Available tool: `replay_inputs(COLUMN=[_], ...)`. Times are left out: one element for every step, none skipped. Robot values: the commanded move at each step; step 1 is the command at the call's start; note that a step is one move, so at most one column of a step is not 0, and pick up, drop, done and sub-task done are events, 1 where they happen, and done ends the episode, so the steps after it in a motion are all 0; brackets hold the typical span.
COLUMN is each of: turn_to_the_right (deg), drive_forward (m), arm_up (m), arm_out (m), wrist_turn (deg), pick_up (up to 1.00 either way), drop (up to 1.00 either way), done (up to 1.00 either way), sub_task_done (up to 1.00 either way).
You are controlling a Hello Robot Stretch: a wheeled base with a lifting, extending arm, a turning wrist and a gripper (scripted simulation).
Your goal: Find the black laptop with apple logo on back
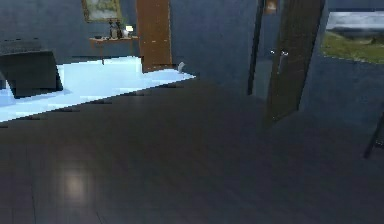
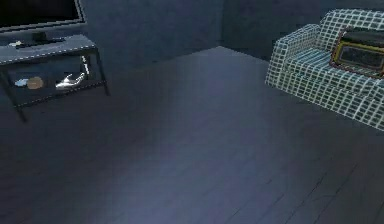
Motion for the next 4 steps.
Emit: replay_inputs(turn_to_the_right=[-21.0, 0.0, 0.0, -3.0], drive_forward=[0.00, 1.00, 1.00, 0.00], arm_up=[0.00, 0.00, 0.00, 0.00], arm_out=[0.00, 0.00, 0.00, 0.00], wrist_turn=[0.0, 0.0, 0.0, 0.0], pick_up=[0.00, 0.00, 0.00, 0.00], drop=[0.00, 0.00, 0.00, 0.00], done=[0.00, 0.00, 0.00, 0.00], sub_task_done=[0.00, 0.00, 0.00, 0.00])
